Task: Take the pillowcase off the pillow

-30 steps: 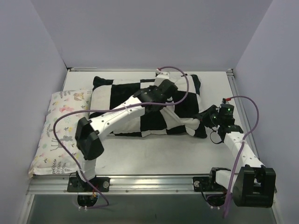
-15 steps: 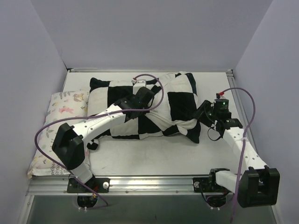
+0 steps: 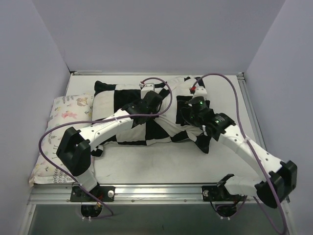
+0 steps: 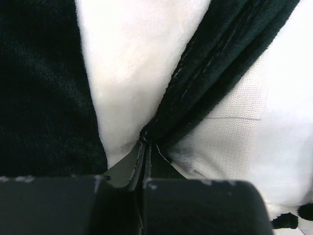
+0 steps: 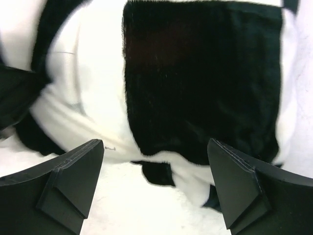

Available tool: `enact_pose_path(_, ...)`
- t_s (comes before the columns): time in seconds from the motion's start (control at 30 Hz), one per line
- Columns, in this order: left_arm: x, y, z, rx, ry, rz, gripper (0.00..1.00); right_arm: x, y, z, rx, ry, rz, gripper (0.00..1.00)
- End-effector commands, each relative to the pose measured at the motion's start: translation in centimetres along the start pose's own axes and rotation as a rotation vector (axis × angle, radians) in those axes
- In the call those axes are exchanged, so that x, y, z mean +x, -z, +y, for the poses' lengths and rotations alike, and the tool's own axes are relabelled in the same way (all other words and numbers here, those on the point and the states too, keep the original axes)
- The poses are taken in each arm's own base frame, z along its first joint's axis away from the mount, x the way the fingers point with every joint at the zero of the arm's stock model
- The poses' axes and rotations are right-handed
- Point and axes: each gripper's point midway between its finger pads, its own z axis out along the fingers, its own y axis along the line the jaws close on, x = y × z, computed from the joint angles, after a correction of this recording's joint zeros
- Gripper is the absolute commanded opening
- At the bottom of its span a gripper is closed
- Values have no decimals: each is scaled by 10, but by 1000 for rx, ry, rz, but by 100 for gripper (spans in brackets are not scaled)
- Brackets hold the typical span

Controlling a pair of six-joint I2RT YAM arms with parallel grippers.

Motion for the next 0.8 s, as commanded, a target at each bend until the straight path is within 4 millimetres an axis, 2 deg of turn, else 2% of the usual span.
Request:
enact_pose_path(0.0,28,-8,1,7,-10,85,0,14,-25,-23,186,126,73,89)
enact_pose_path(0.07,28,-10,2,3,-8,87,0,16,-36,-37,282,169,97,85)
enact_pose_path(0.13,29,-10,2,4,-12,89,0,20,-38,-52,327,169,125,78)
enact_pose_path(0.17,28,-11,5,-4,-13,88,0,24,-37,-60,347,155,132,71)
enact_pose_path(0.2,28,-11,7,-7,-15,89,0,25,-36,-69,365,131,132,59)
enact_pose_path(0.23,31,-12,11,-13,-13,97,0,24,-34,-89,408,82,135,43)
enact_pose_path(0.27,29,-14,19,-25,1,98,0,28,-29,-101,422,48,135,20)
enact_pose_path(0.3,29,-16,24,-33,13,102,0,30,-27,-110,431,3,136,12)
enact_pose_path(0.33,31,-13,30,-31,23,115,0,28,-21,-135,482,-67,129,8)
enact_pose_path(0.4,24,-15,45,-49,57,105,0,43,-19,-158,519,-157,159,5)
enact_pose_path(0.43,18,-10,49,-42,71,94,0,50,-20,-163,508,-210,174,4)
enact_pose_path(0.47,20,-10,57,-53,74,98,0,50,-21,-183,542,-293,158,4)
enact_pose_path(0.5,15,-11,64,-64,88,89,0,68,-25,-190,545,-342,185,4)
enact_pose_path(0.53,12,-8,68,-67,97,83,0,77,-34,-186,496,-428,199,4)
enact_pose_path(0.57,17,-9,73,-70,98,96,0,76,-45,-191,463,-502,162,4)
enact_pose_path(0.6,17,-9,75,-71,107,97,0,97,-52,-195,443,-575,193,4)
enact_pose_path(0.7,26,-11,73,-48,101,119,0,116,-87,-178,305,-679,265,0)
enact_pose_path(0.73,30,-11,67,-35,86,128,0,136,-99,-168,250,-754,315,0)
enact_pose_path(0.77,29,-11,63,-29,64,120,0,118,-113,-148,79,-794,255,0)
